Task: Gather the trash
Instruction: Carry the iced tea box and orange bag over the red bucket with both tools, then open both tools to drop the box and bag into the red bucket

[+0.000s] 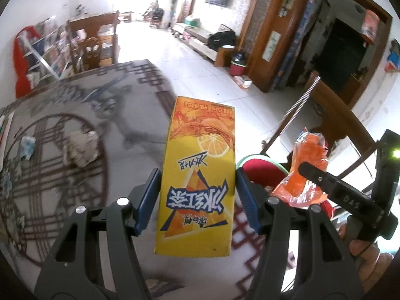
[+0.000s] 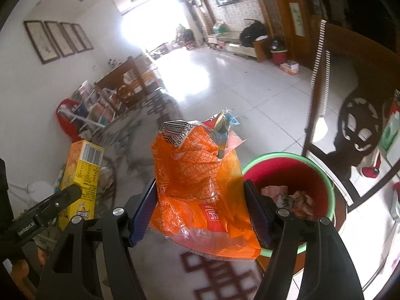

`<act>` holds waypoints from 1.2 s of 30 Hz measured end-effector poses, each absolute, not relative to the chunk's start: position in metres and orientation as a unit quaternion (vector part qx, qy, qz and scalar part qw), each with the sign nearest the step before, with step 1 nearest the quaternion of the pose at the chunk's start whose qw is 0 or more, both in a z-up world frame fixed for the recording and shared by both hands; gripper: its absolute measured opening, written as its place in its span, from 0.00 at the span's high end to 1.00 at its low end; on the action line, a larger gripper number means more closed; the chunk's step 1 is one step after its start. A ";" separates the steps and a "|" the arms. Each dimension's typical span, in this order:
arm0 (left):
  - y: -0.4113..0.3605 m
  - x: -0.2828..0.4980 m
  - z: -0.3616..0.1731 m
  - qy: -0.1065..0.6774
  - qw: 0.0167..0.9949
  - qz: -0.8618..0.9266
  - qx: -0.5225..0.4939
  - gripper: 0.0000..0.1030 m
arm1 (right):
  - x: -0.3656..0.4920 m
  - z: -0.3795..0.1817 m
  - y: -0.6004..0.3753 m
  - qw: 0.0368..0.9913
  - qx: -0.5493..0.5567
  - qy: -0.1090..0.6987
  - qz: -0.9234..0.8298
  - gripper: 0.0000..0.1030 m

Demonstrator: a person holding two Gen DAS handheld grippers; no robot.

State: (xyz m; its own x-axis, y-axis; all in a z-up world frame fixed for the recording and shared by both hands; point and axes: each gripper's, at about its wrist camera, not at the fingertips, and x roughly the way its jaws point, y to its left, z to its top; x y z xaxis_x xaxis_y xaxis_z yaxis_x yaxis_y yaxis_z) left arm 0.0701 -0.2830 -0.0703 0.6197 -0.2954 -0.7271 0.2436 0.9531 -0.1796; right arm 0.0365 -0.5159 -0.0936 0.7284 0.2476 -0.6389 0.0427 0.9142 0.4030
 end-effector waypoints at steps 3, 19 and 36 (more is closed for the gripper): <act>-0.307 0.075 -0.069 0.409 0.897 -0.169 -0.020 0.44 | 0.033 -0.099 -0.537 0.906 0.210 0.365 0.038 0.35; -0.423 0.109 -0.101 0.451 0.847 -0.280 0.020 0.44 | 0.013 -0.124 -0.627 0.887 0.260 0.376 -0.061 0.35; -0.430 0.128 -0.122 0.477 0.831 -0.285 0.012 0.28 | 0.032 -0.135 -0.636 0.879 0.270 0.386 -0.067 0.21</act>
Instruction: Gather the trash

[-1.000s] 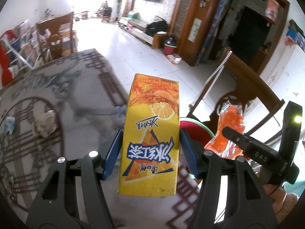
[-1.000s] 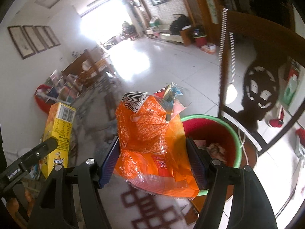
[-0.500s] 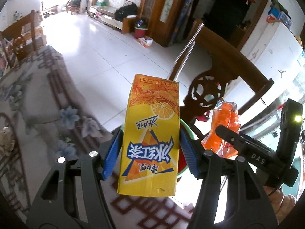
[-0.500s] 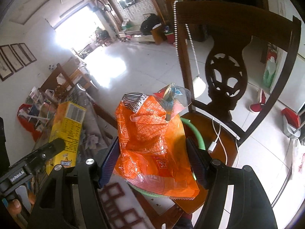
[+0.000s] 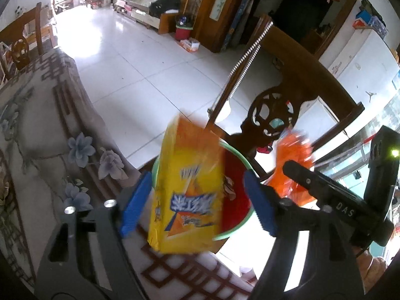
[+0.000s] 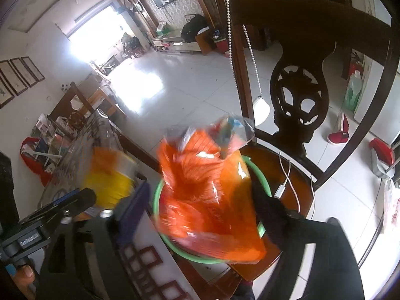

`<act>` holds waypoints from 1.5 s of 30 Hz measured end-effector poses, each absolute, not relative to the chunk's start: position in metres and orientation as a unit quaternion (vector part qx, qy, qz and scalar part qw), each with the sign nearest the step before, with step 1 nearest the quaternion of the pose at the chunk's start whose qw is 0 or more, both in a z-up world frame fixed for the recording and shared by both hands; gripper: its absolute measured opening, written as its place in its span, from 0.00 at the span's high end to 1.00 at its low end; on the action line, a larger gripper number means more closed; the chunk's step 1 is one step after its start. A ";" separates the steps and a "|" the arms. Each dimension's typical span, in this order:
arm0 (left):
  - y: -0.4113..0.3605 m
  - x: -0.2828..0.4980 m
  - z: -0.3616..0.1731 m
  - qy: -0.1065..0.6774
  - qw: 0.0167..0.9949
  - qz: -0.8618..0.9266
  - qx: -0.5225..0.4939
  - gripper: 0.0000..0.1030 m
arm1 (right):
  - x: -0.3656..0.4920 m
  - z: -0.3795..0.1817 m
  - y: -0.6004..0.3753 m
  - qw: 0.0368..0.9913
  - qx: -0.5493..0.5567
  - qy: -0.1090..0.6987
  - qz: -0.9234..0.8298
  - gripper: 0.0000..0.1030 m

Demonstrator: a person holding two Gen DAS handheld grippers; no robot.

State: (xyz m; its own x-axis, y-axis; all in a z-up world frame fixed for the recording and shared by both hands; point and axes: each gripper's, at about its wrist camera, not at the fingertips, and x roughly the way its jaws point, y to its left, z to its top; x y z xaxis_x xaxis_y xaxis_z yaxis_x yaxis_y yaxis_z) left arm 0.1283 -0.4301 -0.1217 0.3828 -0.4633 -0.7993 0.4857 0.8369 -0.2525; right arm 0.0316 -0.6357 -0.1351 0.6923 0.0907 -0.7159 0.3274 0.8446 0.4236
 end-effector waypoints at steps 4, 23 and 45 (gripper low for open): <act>-0.419 0.130 -0.120 0.473 0.837 -0.274 0.009 0.28 | 0.034 -0.131 -0.634 0.882 0.273 0.379 -0.066 0.21; -0.250 0.137 -0.112 0.454 0.881 -0.121 -0.045 0.19 | 0.066 -0.123 -0.547 0.885 0.238 0.399 0.003 0.21; 0.108 0.248 -0.199 0.521 0.839 0.143 -0.066 0.08 | 0.063 -0.130 -0.362 0.874 0.174 0.449 0.061 0.21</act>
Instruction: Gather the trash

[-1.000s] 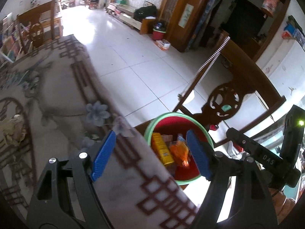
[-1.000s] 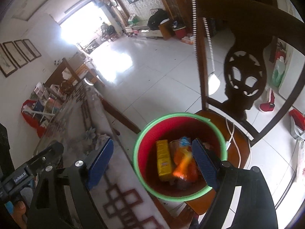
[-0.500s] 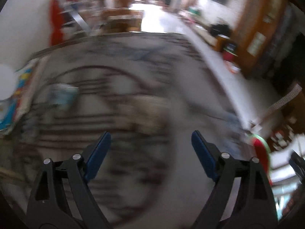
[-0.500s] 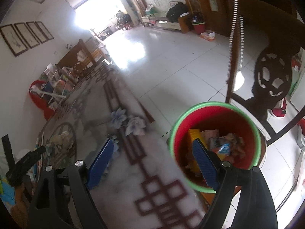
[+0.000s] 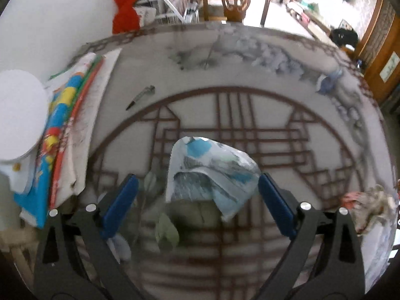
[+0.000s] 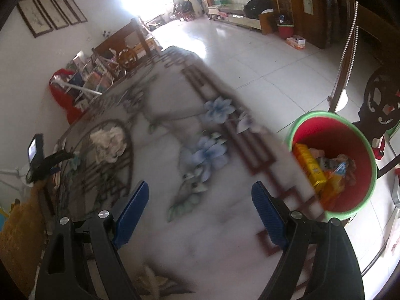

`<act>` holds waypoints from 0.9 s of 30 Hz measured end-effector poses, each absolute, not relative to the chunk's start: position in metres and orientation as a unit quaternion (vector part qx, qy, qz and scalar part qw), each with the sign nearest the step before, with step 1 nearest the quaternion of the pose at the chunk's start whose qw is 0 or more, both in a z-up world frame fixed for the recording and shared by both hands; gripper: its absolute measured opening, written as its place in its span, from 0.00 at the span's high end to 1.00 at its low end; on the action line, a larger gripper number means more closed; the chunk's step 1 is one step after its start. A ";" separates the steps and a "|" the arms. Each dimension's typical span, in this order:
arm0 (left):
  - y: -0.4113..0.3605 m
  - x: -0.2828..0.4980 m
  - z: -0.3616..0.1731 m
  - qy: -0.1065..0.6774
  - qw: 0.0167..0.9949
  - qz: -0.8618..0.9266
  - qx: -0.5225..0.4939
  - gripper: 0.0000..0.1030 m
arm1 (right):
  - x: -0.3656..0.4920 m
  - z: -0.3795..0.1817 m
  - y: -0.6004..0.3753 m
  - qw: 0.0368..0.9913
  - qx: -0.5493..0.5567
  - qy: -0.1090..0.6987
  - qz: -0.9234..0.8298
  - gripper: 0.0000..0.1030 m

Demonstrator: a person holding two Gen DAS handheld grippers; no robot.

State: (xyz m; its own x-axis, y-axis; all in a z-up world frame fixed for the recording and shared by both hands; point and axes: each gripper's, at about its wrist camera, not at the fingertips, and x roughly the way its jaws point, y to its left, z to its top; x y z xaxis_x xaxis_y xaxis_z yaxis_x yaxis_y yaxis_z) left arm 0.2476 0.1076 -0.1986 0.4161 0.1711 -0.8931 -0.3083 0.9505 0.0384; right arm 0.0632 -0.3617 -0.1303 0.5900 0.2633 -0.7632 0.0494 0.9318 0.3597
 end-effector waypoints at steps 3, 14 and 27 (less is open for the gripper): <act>0.120 0.253 -0.212 0.535 0.829 0.133 -0.092 0.29 | 0.061 -0.126 -0.342 0.878 0.163 0.446 0.066 0.21; 0.090 0.153 -0.195 0.519 0.843 0.064 -0.125 0.71 | 0.124 -0.118 -0.251 0.873 0.122 0.452 0.140 0.21; 0.062 0.018 -0.214 0.549 0.820 0.052 -0.156 0.64 | 0.226 -0.156 -0.159 0.847 0.144 0.485 0.167 0.20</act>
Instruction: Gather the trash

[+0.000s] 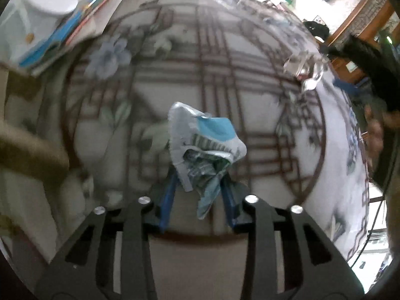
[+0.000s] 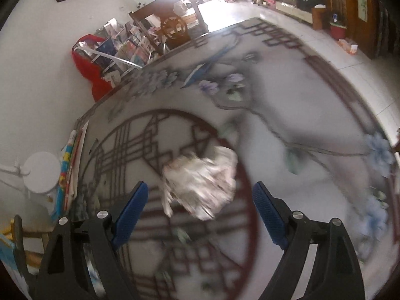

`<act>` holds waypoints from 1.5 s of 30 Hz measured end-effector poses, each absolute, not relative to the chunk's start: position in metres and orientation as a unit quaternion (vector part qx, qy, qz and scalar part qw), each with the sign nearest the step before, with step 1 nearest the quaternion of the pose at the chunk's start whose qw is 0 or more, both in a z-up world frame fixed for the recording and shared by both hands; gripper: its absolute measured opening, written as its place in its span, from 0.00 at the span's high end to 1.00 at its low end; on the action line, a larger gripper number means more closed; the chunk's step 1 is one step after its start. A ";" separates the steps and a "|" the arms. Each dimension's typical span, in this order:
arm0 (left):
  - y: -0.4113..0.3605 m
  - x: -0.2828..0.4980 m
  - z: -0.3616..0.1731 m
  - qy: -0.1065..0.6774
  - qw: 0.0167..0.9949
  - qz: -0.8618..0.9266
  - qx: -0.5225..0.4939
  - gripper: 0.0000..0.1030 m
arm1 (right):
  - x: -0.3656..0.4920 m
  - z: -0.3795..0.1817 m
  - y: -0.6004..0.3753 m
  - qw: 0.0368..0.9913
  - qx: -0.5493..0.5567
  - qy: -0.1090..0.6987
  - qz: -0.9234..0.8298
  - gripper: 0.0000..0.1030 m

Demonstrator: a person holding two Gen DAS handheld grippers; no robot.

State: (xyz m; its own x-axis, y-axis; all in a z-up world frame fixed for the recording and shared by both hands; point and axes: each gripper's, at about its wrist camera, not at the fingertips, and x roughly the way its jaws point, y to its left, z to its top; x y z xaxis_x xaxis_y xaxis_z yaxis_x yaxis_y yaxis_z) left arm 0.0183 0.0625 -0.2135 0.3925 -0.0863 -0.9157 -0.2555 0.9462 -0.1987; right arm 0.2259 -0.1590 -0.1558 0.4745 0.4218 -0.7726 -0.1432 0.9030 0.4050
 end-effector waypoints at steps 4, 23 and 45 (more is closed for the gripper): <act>0.068 0.010 -0.214 0.545 0.820 0.061 -0.164 0.52 | 0.249 -0.169 -0.135 0.829 0.135 0.517 0.169 0.20; 0.070 0.014 -0.212 0.528 0.828 0.062 -0.179 0.11 | 0.157 -0.168 -0.134 0.803 0.017 0.553 0.220 0.47; 0.054 0.009 -0.214 0.552 0.822 0.047 -0.134 0.11 | 0.115 -0.177 -0.148 0.808 0.053 0.556 0.188 0.20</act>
State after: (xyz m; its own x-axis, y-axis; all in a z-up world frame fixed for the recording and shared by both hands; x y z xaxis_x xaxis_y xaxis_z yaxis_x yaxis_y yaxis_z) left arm 0.0095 0.0537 -0.2139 0.3862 -0.0711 -0.9197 -0.2247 0.9597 -0.1686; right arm 0.1149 -0.1476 -0.1773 0.3104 0.3623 -0.8789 -0.2447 0.9238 0.2944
